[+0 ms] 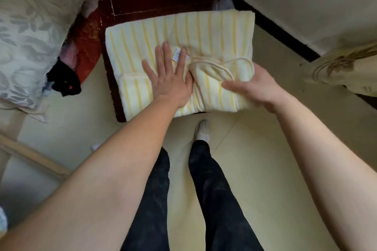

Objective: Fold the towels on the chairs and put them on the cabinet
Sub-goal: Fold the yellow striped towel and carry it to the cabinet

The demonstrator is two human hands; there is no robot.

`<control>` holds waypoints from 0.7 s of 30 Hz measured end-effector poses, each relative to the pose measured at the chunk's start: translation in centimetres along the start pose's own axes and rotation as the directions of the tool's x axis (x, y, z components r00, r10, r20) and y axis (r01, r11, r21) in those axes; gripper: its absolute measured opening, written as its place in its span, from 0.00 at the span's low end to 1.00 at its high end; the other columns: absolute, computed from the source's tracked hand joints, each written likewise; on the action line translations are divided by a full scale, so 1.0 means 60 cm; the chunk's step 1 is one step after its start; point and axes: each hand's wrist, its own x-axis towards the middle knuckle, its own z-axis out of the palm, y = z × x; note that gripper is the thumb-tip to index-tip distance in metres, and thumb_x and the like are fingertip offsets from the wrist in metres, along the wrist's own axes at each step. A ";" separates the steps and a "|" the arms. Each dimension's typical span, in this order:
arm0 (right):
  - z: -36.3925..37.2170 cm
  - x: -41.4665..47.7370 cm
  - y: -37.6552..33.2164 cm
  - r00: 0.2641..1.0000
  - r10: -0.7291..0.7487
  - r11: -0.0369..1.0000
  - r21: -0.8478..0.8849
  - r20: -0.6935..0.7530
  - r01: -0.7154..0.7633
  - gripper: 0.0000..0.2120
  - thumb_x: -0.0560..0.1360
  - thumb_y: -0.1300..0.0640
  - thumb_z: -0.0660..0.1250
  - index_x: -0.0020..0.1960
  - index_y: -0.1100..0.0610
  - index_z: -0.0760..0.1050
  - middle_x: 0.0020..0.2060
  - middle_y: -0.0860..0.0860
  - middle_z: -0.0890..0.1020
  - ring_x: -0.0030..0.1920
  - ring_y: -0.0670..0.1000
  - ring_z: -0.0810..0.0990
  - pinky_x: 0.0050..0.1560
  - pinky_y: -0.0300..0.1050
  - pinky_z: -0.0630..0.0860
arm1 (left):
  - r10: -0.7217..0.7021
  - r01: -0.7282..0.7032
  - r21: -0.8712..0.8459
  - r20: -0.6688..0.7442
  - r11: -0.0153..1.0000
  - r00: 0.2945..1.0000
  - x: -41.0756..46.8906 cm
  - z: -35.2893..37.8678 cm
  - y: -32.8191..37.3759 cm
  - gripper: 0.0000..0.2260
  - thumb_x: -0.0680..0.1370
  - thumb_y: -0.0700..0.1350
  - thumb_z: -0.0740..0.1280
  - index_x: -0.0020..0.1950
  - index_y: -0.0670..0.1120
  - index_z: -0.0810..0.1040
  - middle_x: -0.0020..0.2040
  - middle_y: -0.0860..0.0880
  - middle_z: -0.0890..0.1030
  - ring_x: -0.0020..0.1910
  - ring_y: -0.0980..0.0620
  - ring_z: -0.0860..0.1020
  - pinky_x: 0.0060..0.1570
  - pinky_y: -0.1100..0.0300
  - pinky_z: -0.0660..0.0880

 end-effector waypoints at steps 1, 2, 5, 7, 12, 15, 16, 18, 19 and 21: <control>-0.008 0.003 -0.018 0.996 -0.005 0.999 -0.049 -0.089 0.001 0.30 0.64 0.48 0.81 0.64 0.47 0.76 0.56 0.43 0.83 0.55 0.47 0.82 0.58 0.44 0.77 | -0.026 0.027 -0.034 0.009 0.999 1.000 -0.001 -0.004 0.011 0.28 0.81 0.59 0.38 0.77 0.54 0.30 0.77 0.41 0.29 0.76 0.41 0.29 0.70 0.31 0.34; -0.017 0.005 -0.039 0.989 -0.017 0.997 -0.072 -0.150 0.006 0.29 0.64 0.50 0.81 0.63 0.48 0.77 0.54 0.44 0.83 0.54 0.47 0.82 0.54 0.42 0.77 | -0.060 0.063 -0.075 0.039 0.995 0.997 -0.002 -0.011 0.026 0.28 0.81 0.59 0.39 0.78 0.54 0.31 0.77 0.41 0.29 0.76 0.41 0.30 0.70 0.31 0.34; -0.029 0.009 -0.106 0.961 -0.128 0.950 -0.310 -0.247 0.047 0.25 0.64 0.49 0.79 0.59 0.52 0.78 0.50 0.47 0.81 0.52 0.51 0.80 0.50 0.45 0.76 | -0.095 0.105 -0.178 0.059 0.978 0.994 0.007 -0.033 0.056 0.29 0.82 0.59 0.44 0.79 0.53 0.36 0.80 0.40 0.39 0.78 0.39 0.40 0.72 0.34 0.45; -0.020 0.006 -0.144 0.927 -0.223 0.861 -0.508 -0.303 0.041 0.21 0.65 0.48 0.77 0.54 0.53 0.77 0.46 0.50 0.79 0.48 0.54 0.76 0.46 0.48 0.72 | -0.094 0.083 -0.232 -0.035 0.969 0.995 0.017 -0.056 0.043 0.32 0.79 0.62 0.53 0.79 0.51 0.50 0.77 0.40 0.57 0.75 0.40 0.57 0.68 0.41 0.59; 0.020 -0.017 -0.182 0.822 -0.465 0.629 -0.776 -0.328 0.045 0.18 0.66 0.54 0.72 0.54 0.58 0.74 0.49 0.59 0.78 0.51 0.64 0.76 0.43 0.54 0.72 | -0.172 0.158 -0.413 0.004 0.897 0.985 0.070 -0.092 -0.024 0.42 0.67 0.72 0.67 0.68 0.43 0.68 0.67 0.42 0.73 0.66 0.40 0.71 0.63 0.50 0.68; 0.083 -0.044 -0.162 0.714 -0.651 0.461 -0.882 -0.258 0.101 0.19 0.68 0.49 0.70 0.55 0.58 0.76 0.46 0.59 0.77 0.46 0.63 0.75 0.38 0.52 0.68 | -0.181 0.210 -0.396 0.110 0.894 0.977 0.093 -0.105 -0.040 0.31 0.73 0.66 0.65 0.66 0.45 0.74 0.66 0.42 0.77 0.65 0.40 0.75 0.60 0.52 0.72; 0.104 -0.056 -0.150 0.680 -0.687 0.426 -0.900 -0.256 0.091 0.20 0.68 0.48 0.69 0.55 0.58 0.76 0.44 0.58 0.77 0.44 0.62 0.75 0.37 0.51 0.65 | -0.143 0.186 -0.382 0.138 0.905 0.980 0.096 -0.108 -0.045 0.27 0.75 0.63 0.64 0.65 0.45 0.75 0.65 0.43 0.78 0.65 0.40 0.76 0.58 0.52 0.73; 0.148 -0.082 -0.122 0.611 -0.741 0.388 -0.920 -0.277 0.054 0.17 0.68 0.54 0.69 0.55 0.58 0.77 0.43 0.57 0.76 0.41 0.60 0.73 0.36 0.49 0.60 | -0.021 0.102 -0.408 0.200 0.907 0.980 0.100 -0.115 -0.064 0.21 0.78 0.56 0.64 0.64 0.42 0.75 0.63 0.44 0.79 0.63 0.43 0.77 0.54 0.54 0.73; 0.171 -0.093 -0.107 0.580 -0.763 0.385 -0.922 -0.286 0.052 0.16 0.67 0.60 0.70 0.54 0.58 0.77 0.43 0.57 0.76 0.39 0.59 0.72 0.36 0.49 0.59 | 0.015 0.104 -0.474 0.240 0.874 0.971 0.098 -0.119 -0.082 0.20 0.78 0.52 0.66 0.64 0.40 0.75 0.62 0.45 0.79 0.61 0.45 0.77 0.53 0.57 0.72; 0.224 -0.110 -0.077 0.556 -0.789 0.374 -0.922 -0.263 0.095 0.18 0.65 0.68 0.69 0.54 0.58 0.77 0.44 0.57 0.76 0.39 0.58 0.71 0.36 0.49 0.60 | 0.048 0.210 -0.699 0.330 0.684 0.943 0.102 -0.123 -0.126 0.23 0.73 0.45 0.70 0.65 0.35 0.74 0.61 0.43 0.79 0.60 0.45 0.78 0.59 0.54 0.75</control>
